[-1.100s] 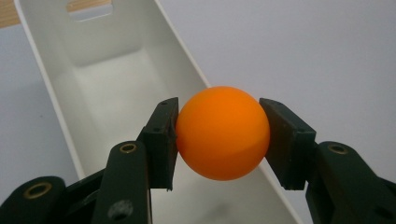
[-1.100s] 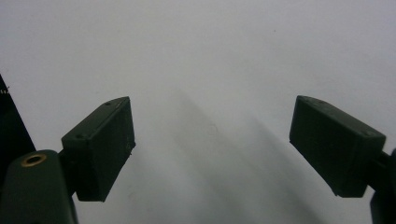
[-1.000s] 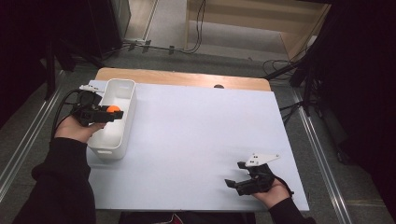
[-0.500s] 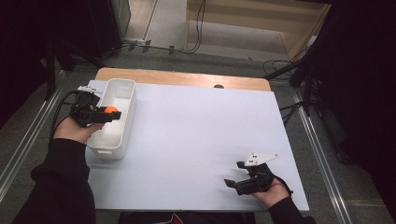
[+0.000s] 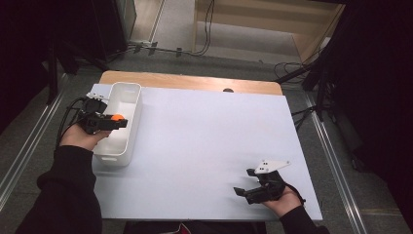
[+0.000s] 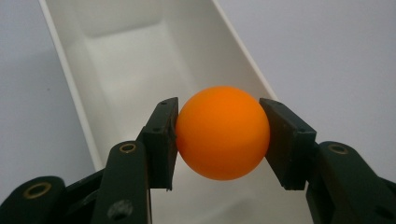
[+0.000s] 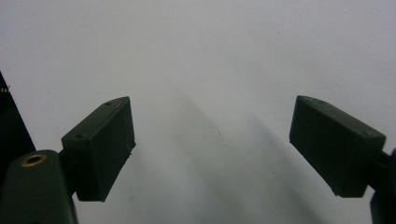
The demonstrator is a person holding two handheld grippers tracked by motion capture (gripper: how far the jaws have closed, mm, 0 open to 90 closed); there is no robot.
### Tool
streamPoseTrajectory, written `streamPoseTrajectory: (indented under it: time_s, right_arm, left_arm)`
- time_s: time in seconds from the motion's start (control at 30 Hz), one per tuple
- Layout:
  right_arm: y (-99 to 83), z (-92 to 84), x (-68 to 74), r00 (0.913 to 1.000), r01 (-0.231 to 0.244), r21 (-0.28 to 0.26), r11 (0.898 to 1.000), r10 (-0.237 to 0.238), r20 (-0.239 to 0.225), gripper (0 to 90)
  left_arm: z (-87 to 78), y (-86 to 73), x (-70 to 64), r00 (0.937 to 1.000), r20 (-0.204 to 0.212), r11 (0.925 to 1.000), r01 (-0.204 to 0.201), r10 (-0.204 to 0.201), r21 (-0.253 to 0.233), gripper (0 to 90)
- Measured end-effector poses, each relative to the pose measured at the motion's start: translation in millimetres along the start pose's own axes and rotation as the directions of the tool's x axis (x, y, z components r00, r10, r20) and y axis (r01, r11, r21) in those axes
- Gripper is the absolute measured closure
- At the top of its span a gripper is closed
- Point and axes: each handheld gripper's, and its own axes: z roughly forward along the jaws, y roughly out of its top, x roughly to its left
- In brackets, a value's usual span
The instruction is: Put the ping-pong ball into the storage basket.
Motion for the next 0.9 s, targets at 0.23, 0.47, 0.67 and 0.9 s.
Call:
streamPoseTrajectory:
  time_s: [0.23,0.47,0.67,0.9]
  right_arm:
    - [0.0,0.0,0.2,1.0,0.0,-0.001,1.0,0.0,-0.002,12.9]
    - [0.1,0.2,-0.1,1.0,0.003,0.002,1.0,-0.003,-0.004,12.9]
    - [0.1,0.1,0.0,1.0,0.003,0.002,1.0,-0.003,-0.004,12.9]
    - [0.0,-0.2,1.2,1.0,0.002,-0.001,1.0,-0.002,-0.004,12.9]
  left_arm:
    - [-0.3,-0.6,3.4,0.9999,-0.002,0.9999,0.013,-0.013,-0.007,45.1]
    - [-4.8,0.6,5.1,0.9993,0.009,0.9991,0.036,-0.036,-0.024,35.0]
    - [-9.3,3.2,1.7,0.9994,0.017,0.9992,0.031,-0.03,-0.027,29.8]
    - [-16.8,7.2,-7.9,0.9974,0.07,0.9987,0.017,-0.014,-0.047,26.1]
